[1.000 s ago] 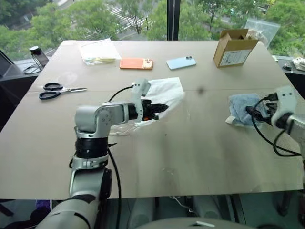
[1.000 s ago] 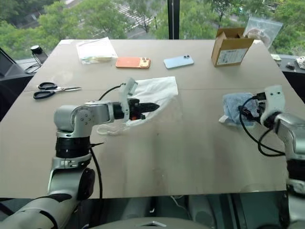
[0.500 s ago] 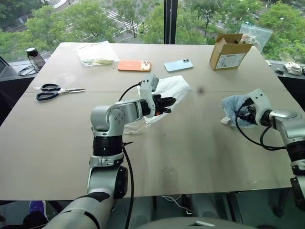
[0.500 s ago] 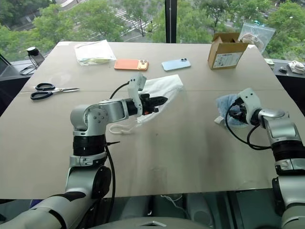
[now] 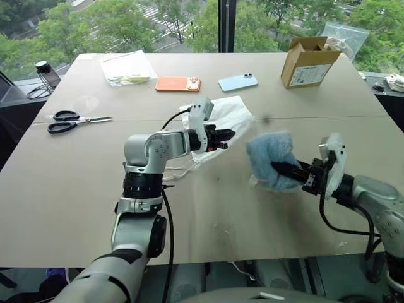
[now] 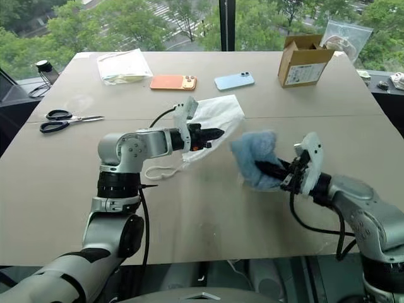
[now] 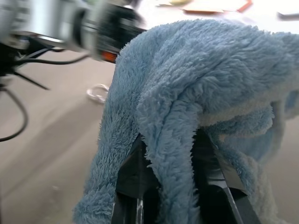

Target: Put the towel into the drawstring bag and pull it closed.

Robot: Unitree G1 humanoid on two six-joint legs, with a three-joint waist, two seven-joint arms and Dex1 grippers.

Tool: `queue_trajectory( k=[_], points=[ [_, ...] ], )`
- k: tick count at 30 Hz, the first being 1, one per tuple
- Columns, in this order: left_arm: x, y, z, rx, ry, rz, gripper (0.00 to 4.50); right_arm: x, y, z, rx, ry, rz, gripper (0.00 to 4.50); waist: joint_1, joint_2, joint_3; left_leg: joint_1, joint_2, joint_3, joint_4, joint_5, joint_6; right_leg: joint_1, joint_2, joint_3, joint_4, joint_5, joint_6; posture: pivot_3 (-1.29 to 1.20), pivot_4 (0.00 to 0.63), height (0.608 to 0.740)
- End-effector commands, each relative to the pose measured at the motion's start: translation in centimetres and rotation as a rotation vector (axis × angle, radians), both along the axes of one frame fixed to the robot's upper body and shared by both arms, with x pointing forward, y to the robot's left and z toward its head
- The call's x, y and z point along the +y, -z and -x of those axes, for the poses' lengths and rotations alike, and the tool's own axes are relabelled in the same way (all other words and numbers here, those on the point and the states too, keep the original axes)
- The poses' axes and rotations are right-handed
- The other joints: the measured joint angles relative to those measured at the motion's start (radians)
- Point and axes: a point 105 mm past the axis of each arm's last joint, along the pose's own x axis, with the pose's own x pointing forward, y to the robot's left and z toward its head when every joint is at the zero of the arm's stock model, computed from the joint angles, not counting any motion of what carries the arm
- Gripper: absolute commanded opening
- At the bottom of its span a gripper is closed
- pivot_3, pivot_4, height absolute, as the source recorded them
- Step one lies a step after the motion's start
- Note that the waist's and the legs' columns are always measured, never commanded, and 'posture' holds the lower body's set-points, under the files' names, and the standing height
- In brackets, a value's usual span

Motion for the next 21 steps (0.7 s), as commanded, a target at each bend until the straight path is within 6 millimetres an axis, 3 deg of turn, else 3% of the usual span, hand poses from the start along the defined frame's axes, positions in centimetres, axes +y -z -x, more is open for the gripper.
queue_trajectory(
  k=[1, 7, 9, 14, 18, 21],
  points=[
    [-1.3, -1.3, 0.5, -0.059, 0.099, -0.007, 0.00, 2.9, -0.4, 0.5, -0.107, -0.066, 0.114, 0.01, 0.000, 0.000, 0.000, 0.000, 0.000, 0.000, 0.000, 0.000, 0.000, 0.000, 0.000, 0.000, 0.000, -0.001, 0.002, 0.00, 0.150, 0.740],
    [-2.1, -1.7, 2.6, -0.077, 0.271, -0.023, 0.00, 3.8, 3.8, -5.8, -0.217, 0.077, 0.382, 0.01, -0.002, -0.001, 0.001, 0.000, 0.000, 0.001, 0.000, 0.000, 0.000, 0.000, 0.000, 0.000, 0.000, -0.002, 0.002, 0.00, 0.150, 0.740],
    [-2.1, -1.5, 3.3, -0.087, 0.307, -0.046, 0.00, 4.0, 4.7, -6.9, -0.222, 0.085, 0.420, 0.01, 0.000, 0.000, 0.001, 0.000, 0.000, 0.000, 0.000, 0.000, 0.000, -0.001, 0.000, 0.000, 0.000, -0.001, 0.002, 0.00, 0.150, 0.740],
    [-1.8, -1.5, 3.2, -0.107, 0.288, -0.058, 0.00, 4.2, 7.0, -7.8, -0.223, 0.054, 0.538, 0.01, 0.002, 0.000, 0.001, -0.007, 0.000, 0.000, 0.001, 0.000, 0.000, -0.006, 0.000, -0.001, 0.000, 0.001, -0.002, 0.00, 0.150, 0.740],
    [-1.0, -2.0, 3.1, -0.134, 0.259, -0.065, 0.00, 5.1, 7.2, -8.3, -0.101, 0.092, 0.411, 0.01, -0.003, 0.000, 0.001, -0.012, 0.000, -0.002, 0.004, 0.000, 0.000, -0.010, 0.000, -0.002, 0.002, 0.001, -0.002, 0.00, 0.150, 0.740],
    [-0.4, -2.4, 3.4, -0.153, 0.261, -0.072, 0.00, 5.6, 7.2, -8.8, -0.097, 0.100, 0.419, 0.01, -0.008, 0.000, 0.001, -0.011, 0.001, -0.001, 0.005, 0.000, 0.000, -0.010, 0.001, -0.001, 0.003, 0.001, -0.002, 0.00, 0.150, 0.740]
  ],
)
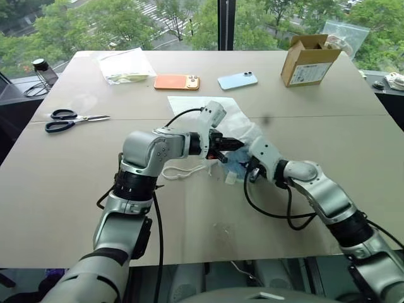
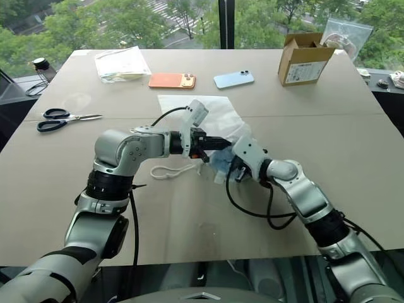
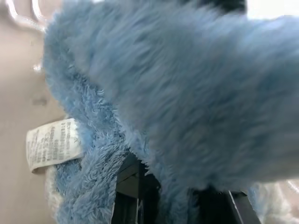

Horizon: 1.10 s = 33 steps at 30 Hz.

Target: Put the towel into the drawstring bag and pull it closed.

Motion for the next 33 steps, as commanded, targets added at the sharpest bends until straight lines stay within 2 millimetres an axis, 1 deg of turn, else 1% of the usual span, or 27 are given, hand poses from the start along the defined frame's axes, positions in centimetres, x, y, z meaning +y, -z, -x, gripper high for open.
queue_trajectory(
  k=[1, 2, 5, 7, 8, 9, 10, 12, 14, 16, 19, 21, 23, 25, 28, 30, 33],
  points=[
    [0.3, -1.9, 0.6, -0.066, 0.029, 0.039, 0.00, 0.1, 0.6, -0.6, 0.017, 0.019, 0.049, 0.01, 0.000, 0.000, 0.000, 0.000, 0.000, 0.000, 0.000, 0.000, 0.000, 0.000, 0.000, 0.000, 0.000, 0.000, 0.000, 0.00, 0.150, 0.740],
    [0.3, -2.2, 0.7, -0.073, 0.034, 0.051, 0.00, 0.3, 0.6, -0.8, 0.007, 0.018, 0.073, 0.01, 0.000, 0.000, 0.000, 0.000, 0.000, 0.000, 0.000, 0.000, 0.000, 0.000, 0.000, 0.000, 0.000, 0.000, 0.000, 0.00, 0.150, 0.740],
    [0.2, -2.9, 1.1, -0.075, 0.058, 0.082, 0.00, 1.3, -0.1, -1.4, 0.049, 0.050, 0.005, 0.01, 0.002, 0.000, 0.000, 0.000, 0.000, 0.000, 0.001, 0.000, 0.000, 0.000, 0.001, -0.001, 0.001, 0.000, 0.000, 0.00, 0.150, 0.740],
    [0.2, -3.3, 1.5, -0.082, 0.076, 0.086, 0.00, 1.5, 0.0, -1.5, 0.067, 0.059, 0.001, 0.01, 0.001, 0.000, 0.000, 0.000, 0.000, 0.000, 0.002, 0.000, 0.000, 0.000, 0.001, 0.000, 0.001, 0.000, 0.000, 0.00, 0.150, 0.740],
    [0.3, -3.3, 1.6, -0.078, 0.081, 0.082, 0.00, 1.8, -0.3, -1.6, 0.094, 0.069, -0.060, 0.01, 0.002, 0.000, 0.000, 0.000, 0.000, 0.000, 0.002, 0.000, 0.000, 0.000, 0.001, 0.000, 0.002, 0.000, 0.000, 0.00, 0.150, 0.740],
    [0.4, -3.2, 1.8, -0.073, 0.086, 0.070, 0.00, 2.3, -0.9, -1.5, 0.122, 0.069, -0.150, 0.01, 0.002, 0.000, 0.000, 0.000, 0.000, 0.000, 0.002, 0.000, 0.000, 0.000, 0.000, 0.000, 0.002, 0.000, 0.000, 0.00, 0.150, 0.740],
    [0.6, -2.9, 2.0, -0.066, 0.091, 0.053, 0.00, 2.8, -2.0, -1.4, 0.154, 0.064, -0.284, 0.01, 0.001, 0.000, 0.000, 0.000, 0.000, -0.001, 0.002, 0.000, 0.000, 0.000, 0.000, -0.001, 0.002, 0.000, 0.000, 0.00, 0.150, 0.740],
    [1.2, -1.9, 2.2, -0.055, 0.080, 0.012, 0.00, 2.9, -4.0, -1.6, 0.217, 0.083, -0.527, 0.01, 0.000, 0.000, 0.000, -0.001, 0.001, 0.000, 0.001, 0.000, 0.000, -0.001, 0.001, 0.000, 0.002, 0.000, 0.000, 0.00, 0.150, 0.740],
    [1.8, -1.1, 2.3, -0.057, 0.065, -0.020, 0.00, 2.3, -5.7, -1.7, 0.246, 0.089, -0.735, 0.01, 0.003, 0.001, 0.001, -0.001, 0.001, 0.000, 0.001, 0.000, 0.000, -0.003, 0.000, 0.000, 0.003, 0.000, 0.000, 0.00, 0.150, 0.740],
    [2.2, -0.6, 2.4, -0.055, 0.059, -0.028, 0.00, 1.4, -6.9, -2.0, 0.287, 0.111, -0.910, 0.01, 0.008, 0.001, 0.001, -0.002, 0.000, -0.001, 0.001, 0.000, 0.000, -0.003, -0.001, 0.000, 0.003, 0.000, 0.000, 0.00, 0.150, 0.740],
    [2.7, -0.4, 2.8, -0.044, 0.055, -0.012, 0.00, 0.1, -7.9, -2.0, 0.331, 0.129, -1.085, 0.01, 0.012, 0.001, 0.001, -0.003, 0.000, -0.001, 0.001, 0.000, 0.000, -0.003, -0.002, -0.001, 0.003, 0.000, 0.000, 0.00, 0.150, 0.740],
    [2.8, -0.6, 3.1, -0.033, 0.062, 0.008, 0.00, -0.6, -8.5, -1.8, 0.351, 0.130, -1.164, 0.01, 0.012, 0.002, 0.001, -0.003, -0.001, 0.000, 0.001, 0.000, 0.000, -0.003, -0.002, -0.001, 0.002, 0.000, 0.000, 0.00, 0.150, 0.740],
    [2.7, -1.4, 3.4, -0.008, 0.074, 0.063, 0.00, -1.0, -9.2, -1.5, 0.375, 0.112, -1.249, 0.01, 0.010, 0.002, 0.001, -0.003, -0.001, 0.000, 0.001, 0.000, 0.000, -0.003, -0.002, -0.001, 0.003, 0.000, 0.000, 0.00, 0.150, 0.740],
    [2.3, -2.7, 3.5, 0.030, 0.083, 0.153, 0.00, -0.9, -9.9, -1.2, 0.403, 0.080, -1.301, 0.01, 0.007, 0.002, 0.002, -0.003, 0.000, -0.001, 0.001, 0.000, 0.000, -0.003, -0.001, -0.001, 0.003, 0.000, 0.000, 0.00, 0.150, 0.740],
    [1.9, -3.6, 3.5, 0.068, 0.084, 0.218, 0.00, -0.8, -10.4, -1.2, 0.422, 0.067, -1.332, 0.01, 0.004, 0.002, 0.002, -0.002, 0.000, -0.001, 0.001, 0.000, 0.000, -0.003, -0.001, -0.001, 0.003, 0.000, 0.000, 0.00, 0.150, 0.740],
    [1.2, -4.7, 3.6, 0.081, 0.101, 0.281, 0.00, -0.3, -10.6, -1.6, 0.433, 0.075, -1.333, 0.01, 0.003, 0.002, 0.002, -0.002, 0.000, 0.000, 0.001, 0.000, 0.000, -0.003, -0.001, -0.001, 0.003, 0.000, 0.000, 0.00, 0.150, 0.740],
    [-0.4, -6.0, 3.8, 0.107, 0.133, 0.358, 0.00, 1.1, -10.5, -3.1, 0.459, 0.139, -1.345, 0.01, 0.003, 0.002, 0.002, -0.003, -0.001, 0.000, 0.001, 0.000, 0.000, -0.003, -0.001, -0.001, 0.003, 0.000, 0.000, 0.00, 0.150, 0.740]
  ],
)
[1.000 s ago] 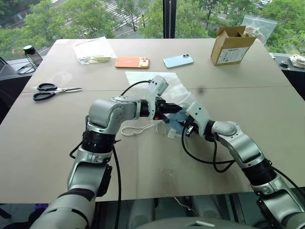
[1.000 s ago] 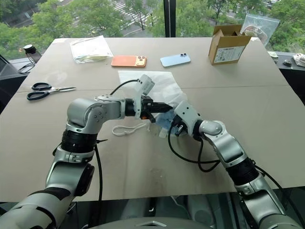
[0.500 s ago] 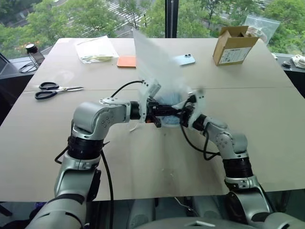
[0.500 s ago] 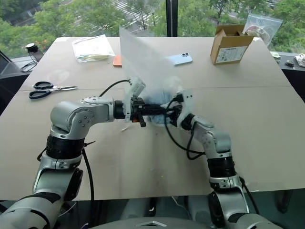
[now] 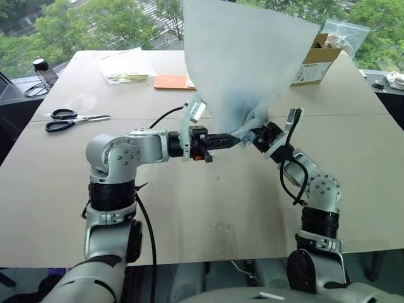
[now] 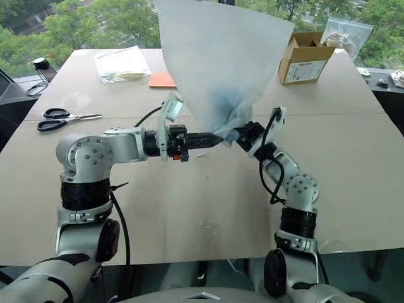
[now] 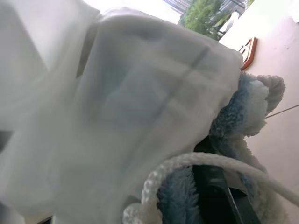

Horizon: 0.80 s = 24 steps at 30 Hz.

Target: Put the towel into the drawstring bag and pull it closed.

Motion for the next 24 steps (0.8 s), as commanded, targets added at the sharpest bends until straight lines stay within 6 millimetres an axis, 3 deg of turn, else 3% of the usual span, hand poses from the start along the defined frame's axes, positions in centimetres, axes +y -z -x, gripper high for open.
queue_trajectory(
  k=[1, 4, 7, 12, 16, 21, 24],
  points=[
    [-1.3, -1.7, 0.7, -0.001, 0.044, 0.059, 0.00, 1.6, -2.0, -1.4, 0.011, 0.041, -0.089, 0.01, 0.000, 0.000, 0.000, 0.000, 0.000, 0.000, 0.000, 0.000, 0.000, 0.000, 0.000, 0.000, 0.000, 0.000, 0.000, 0.00, 0.150, 0.740],
    [-1.5, -1.0, 0.9, 0.007, 0.024, 0.039, 0.00, 2.2, -2.7, -1.7, 0.067, 0.024, -0.231, 0.01, -0.003, 0.000, 0.000, 0.001, 0.000, 0.001, 0.000, 0.000, 0.000, 0.000, 0.000, 0.001, 0.000, 0.000, 0.000, 0.00, 0.150, 0.740],
    [-0.4, -0.6, 0.1, -0.003, -0.050, 0.011, 0.00, 3.0, -3.7, 0.5, 0.013, -0.097, -0.241, 0.01, -0.005, 0.001, 0.001, 0.000, 0.000, 0.001, -0.001, 0.000, 0.000, -0.001, 0.000, 0.002, 0.001, 0.000, 0.000, 0.00, 0.150, 0.740],
    [2.3, -0.7, -1.7, -0.071, -0.154, -0.053, 0.00, 1.0, -3.8, 3.6, -0.022, -0.178, -0.253, 0.01, -0.001, 0.001, 0.001, 0.001, 0.001, 0.000, -0.002, 0.000, 0.000, -0.001, 0.001, 0.001, 0.001, 0.000, 0.000, 0.00, 0.150, 0.740],
    [2.6, -0.6, -1.8, -0.159, -0.130, -0.108, 0.00, 0.6, -4.9, 5.0, -0.055, -0.235, -0.275, 0.01, 0.004, 0.002, 0.001, -0.001, -0.001, 0.001, -0.001, 0.000, 0.000, -0.001, -0.001, 0.001, 0.000, 0.000, 0.000, 0.00, 0.150, 0.740],
    [1.5, -1.3, -1.0, -0.156, -0.050, -0.057, 0.00, 0.9, -5.8, 4.5, -0.049, -0.231, -0.295, 0.01, -0.001, 0.002, 0.001, 0.000, 0.000, 0.000, -0.001, 0.000, 0.000, -0.001, 0.000, 0.000, -0.001, 0.000, 0.000, 0.00, 0.150, 0.740],
    [0.4, -0.8, 1.4, -0.072, 0.061, -0.012, 0.00, 0.4, -6.5, 2.5, 0.002, -0.156, -0.392, 0.01, -0.005, 0.002, 0.001, 0.000, 0.001, 0.000, -0.001, 0.000, 0.000, -0.001, 0.001, 0.001, -0.001, 0.000, 0.000, 0.00, 0.150, 0.740]
  ],
)
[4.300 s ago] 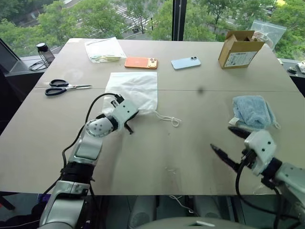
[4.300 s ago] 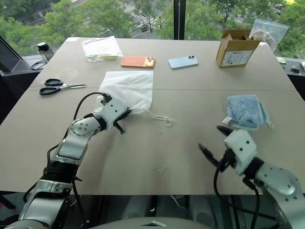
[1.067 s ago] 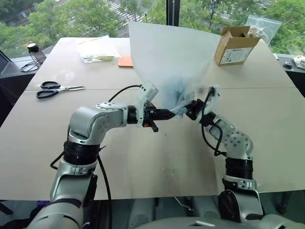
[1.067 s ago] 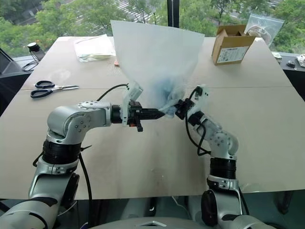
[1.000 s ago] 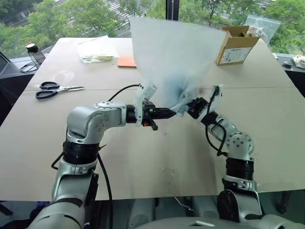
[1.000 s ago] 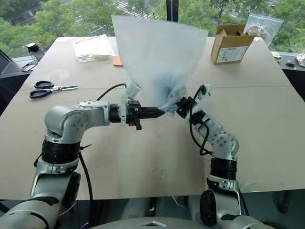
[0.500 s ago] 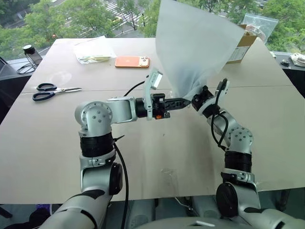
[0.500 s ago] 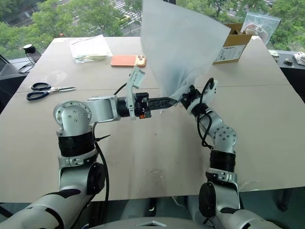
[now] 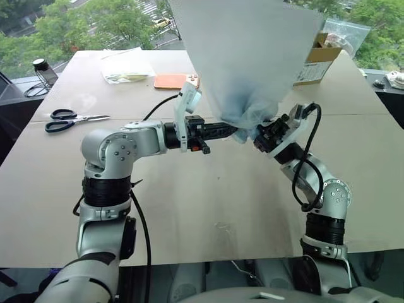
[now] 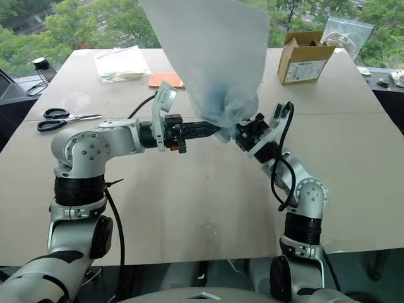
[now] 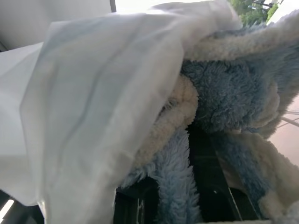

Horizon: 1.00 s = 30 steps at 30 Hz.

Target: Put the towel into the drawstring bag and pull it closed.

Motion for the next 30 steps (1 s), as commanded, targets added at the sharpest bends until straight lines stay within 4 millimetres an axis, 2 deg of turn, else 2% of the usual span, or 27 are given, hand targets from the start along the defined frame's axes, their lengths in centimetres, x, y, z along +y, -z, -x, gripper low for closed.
queue_trajectory(
  k=[1, 4, 6, 9, 11, 15, 19, 20, 21, 24, 28, 30],
  points=[
    [-1.3, -0.1, 3.0, 0.088, 0.142, 0.064, 0.00, 0.1, -3.4, -1.4, -0.011, 0.028, -0.164, 0.01, -0.004, 0.001, 0.001, 0.000, 0.000, 0.000, 0.000, 0.000, 0.000, 0.000, 0.001, 0.000, 0.000, 0.000, 0.000, 0.00, 0.150, 0.740],
    [-2.5, -0.2, 4.0, 0.107, 0.178, 0.097, 0.00, 1.3, -3.3, -1.9, 0.017, 0.013, -0.118, 0.01, 0.002, 0.001, 0.001, 0.000, 0.001, 0.001, 0.000, 0.000, 0.000, 0.000, 0.000, 0.000, 0.000, 0.000, 0.000, 0.00, 0.150, 0.740],
    [-3.0, -0.9, 4.3, 0.101, 0.185, 0.133, 0.00, 2.0, -2.1, -2.5, 0.066, 0.032, -0.007, 0.01, 0.002, 0.001, 0.001, -0.001, 0.000, 0.001, 0.001, 0.000, 0.000, 0.000, -0.001, 0.000, 0.000, 0.000, 0.000, 0.00, 0.150, 0.740],
    [-2.3, -1.6, 3.4, 0.112, 0.134, 0.175, 0.00, 2.6, -0.2, -2.1, 0.045, 0.043, 0.237, 0.01, 0.002, 0.001, 0.001, -0.001, 0.000, 0.001, 0.001, 0.000, 0.000, 0.000, -0.001, 0.000, 0.000, 0.000, 0.000, 0.00, 0.150, 0.740],
    [-1.5, -1.5, 2.8, 0.133, 0.087, 0.179, 0.00, 2.2, 0.8, -1.8, 0.046, 0.046, 0.313, 0.01, 0.001, 0.001, 0.001, -0.001, 0.000, 0.001, 0.001, 0.000, 0.000, 0.000, -0.001, 0.000, 0.000, 0.000, 0.000, 0.00, 0.150, 0.740],
    [-1.0, 0.3, 2.0, 0.195, 0.006, 0.157, 0.00, 2.4, 4.4, -1.7, -0.002, 0.094, 0.630, 0.01, 0.002, 0.001, 0.001, -0.001, -0.001, 0.001, 0.001, 0.000, 0.000, 0.000, -0.001, 0.001, 0.000, 0.000, 0.000, 0.00, 0.150, 0.740],
    [-1.1, 2.6, 1.5, 0.247, -0.071, 0.129, 0.00, 2.9, 6.7, -2.2, -0.084, 0.145, 0.832, 0.01, 0.001, 0.001, 0.001, -0.001, -0.001, 0.001, 0.001, 0.000, 0.000, 0.000, -0.001, 0.001, 0.000, 0.000, 0.000, 0.00, 0.150, 0.740],
    [-1.1, 3.0, 1.3, 0.252, -0.090, 0.122, 0.00, 2.8, 7.0, -2.5, -0.097, 0.163, 0.862, 1.04, 0.001, 0.001, 0.001, 0.000, -0.001, 0.001, 0.001, 0.000, 0.000, 0.000, -0.001, 0.001, 0.000, 0.000, 0.000, 0.00, 0.150, 0.740],
    [-1.0, 3.1, 1.1, 0.249, -0.109, 0.122, 0.00, 2.7, 7.0, -2.6, -0.110, 0.169, 0.866, 1.32, 0.002, 0.001, 0.001, 0.000, -0.001, 0.001, 0.001, 0.000, 0.000, 0.000, -0.001, 0.001, 0.000, 0.000, 0.000, 0.00, 0.150, 0.740],
    [-0.3, 2.7, 0.3, 0.242, -0.144, 0.132, 0.00, 2.1, 6.3, -2.6, -0.193, 0.192, 0.909, 2.60, 0.007, 0.001, 0.001, -0.001, -0.001, 0.000, 0.001, 0.000, 0.000, 0.000, -0.001, 0.000, 0.000, 0.000, 0.000, 0.00, 0.150, 0.740],
    [0.8, 1.9, -0.8, 0.215, -0.174, 0.117, 0.00, 0.8, 4.9, -1.4, -0.311, 0.175, 0.988, 4.35, 0.009, 0.001, 0.001, -0.001, -0.002, 0.000, 0.001, 0.000, 0.000, 0.000, -0.001, 0.000, -0.001, 0.000, 0.000, 0.00, 0.150, 0.740],
    [1.4, 1.2, -1.4, 0.200, -0.179, 0.117, 0.00, -0.3, 4.8, -1.1, -0.353, 0.175, 1.082, 4.35, 0.009, 0.001, 0.001, -0.001, -0.002, 0.000, 0.001, 0.000, 0.000, 0.000, -0.001, 0.000, -0.001, 0.000, 0.000, 0.00, 0.150, 0.740]
  ],
)
